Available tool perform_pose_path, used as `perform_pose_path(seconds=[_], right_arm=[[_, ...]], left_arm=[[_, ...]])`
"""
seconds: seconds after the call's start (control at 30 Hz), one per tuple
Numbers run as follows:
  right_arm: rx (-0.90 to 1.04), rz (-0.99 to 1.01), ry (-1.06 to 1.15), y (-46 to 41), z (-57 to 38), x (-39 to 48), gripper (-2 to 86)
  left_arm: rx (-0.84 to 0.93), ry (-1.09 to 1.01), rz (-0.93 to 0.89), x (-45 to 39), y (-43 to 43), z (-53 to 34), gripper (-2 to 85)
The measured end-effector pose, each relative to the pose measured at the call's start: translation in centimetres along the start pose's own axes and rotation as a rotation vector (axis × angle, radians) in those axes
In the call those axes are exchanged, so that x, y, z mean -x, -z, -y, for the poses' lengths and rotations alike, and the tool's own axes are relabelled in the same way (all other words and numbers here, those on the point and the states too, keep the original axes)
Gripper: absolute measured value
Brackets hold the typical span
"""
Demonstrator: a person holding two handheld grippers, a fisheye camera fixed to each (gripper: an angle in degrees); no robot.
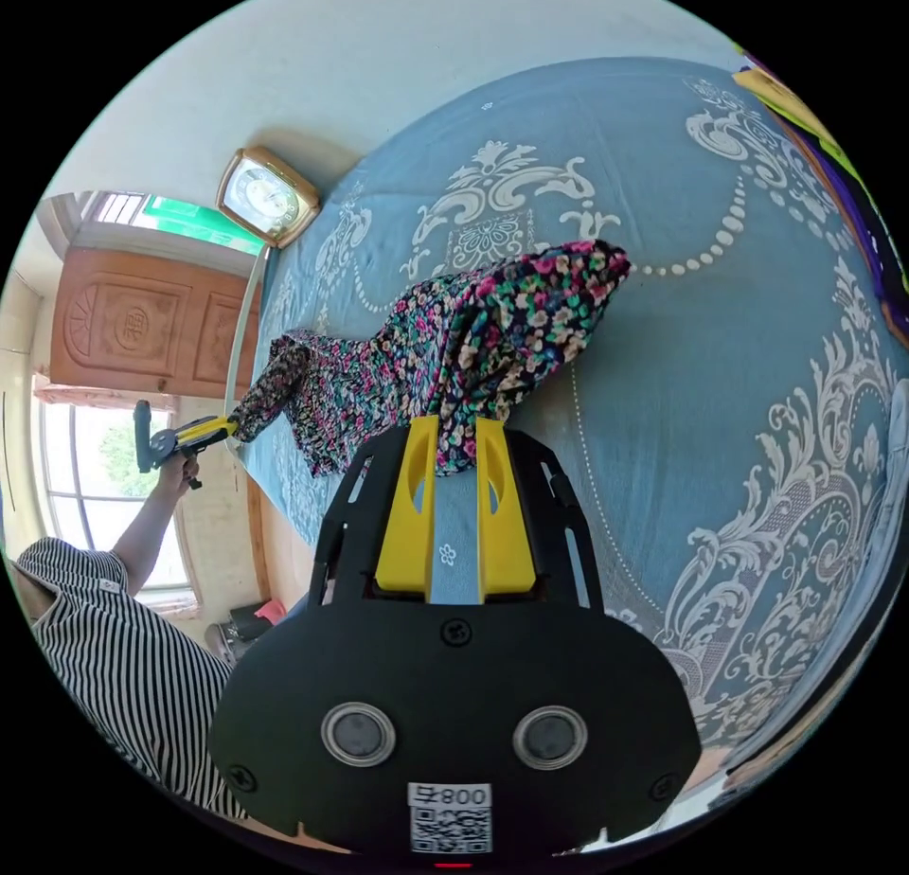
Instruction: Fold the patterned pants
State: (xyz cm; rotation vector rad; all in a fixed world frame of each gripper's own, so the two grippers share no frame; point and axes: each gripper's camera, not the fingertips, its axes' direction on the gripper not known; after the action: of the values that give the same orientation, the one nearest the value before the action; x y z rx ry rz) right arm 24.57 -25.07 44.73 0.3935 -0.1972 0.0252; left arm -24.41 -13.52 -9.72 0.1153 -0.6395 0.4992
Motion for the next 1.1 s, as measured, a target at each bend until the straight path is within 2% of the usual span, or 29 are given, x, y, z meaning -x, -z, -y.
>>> perform_pose_path(seconds=[0.17, 0.3, 0.53, 0.6, 0.67, 0.8, 0.87, 0.97, 1.1], right_arm=[[-0.053, 0.048, -0.012, -0.2, -3.6, 0.1, 7.3], [-0.062, 0.072, -0.009, -0.3, -5.9, 1.4, 7.3], [-0.142, 0.082, -0.037, 2.2, -7.8, 3.1, 7.4], [-0.167, 0.052, -0.023, 3.1, -7.5, 4.2, 7.5], [-0.181, -0.041, 0.068, 4.2, -6.5, 7.0, 7.8], [-0.11, -0.269, 0.335, 3.8, -3.9, 13.4, 8.4], [-0.024, -0.427, 0.585, 1.8, -2.8, 17.9, 9.0], [0.139, -0.557, 0.883, -2.1, -2.1, 22.0, 9.9], [0.355, -0.66, 1.085, -7.2, -1.8, 23.9, 9.0]], left_arm=[[0.087, 0.101, -0.005, 1.7, -4.3, -6.4, 3.4], [0.162, 0.152, 0.022, 1.5, -8.1, -8.3, 5.4], [-0.075, 0.238, 0.025, -1.7, -7.4, -12.3, 6.0], [-0.17, 0.235, -0.046, -2.5, -7.0, -12.6, 6.4], [-0.269, 0.181, -0.179, -3.8, -7.2, -11.6, 7.1], [-0.324, 0.087, -0.255, -5.9, -8.5, -8.1, 7.8], [-0.336, 0.045, -0.279, -6.6, -9.8, -5.7, 7.9], [-0.322, 0.013, -0.295, -6.8, -11.9, -3.0, 7.9], [-0.253, 0.002, -0.298, -6.6, -15.1, -0.5, 7.2]])
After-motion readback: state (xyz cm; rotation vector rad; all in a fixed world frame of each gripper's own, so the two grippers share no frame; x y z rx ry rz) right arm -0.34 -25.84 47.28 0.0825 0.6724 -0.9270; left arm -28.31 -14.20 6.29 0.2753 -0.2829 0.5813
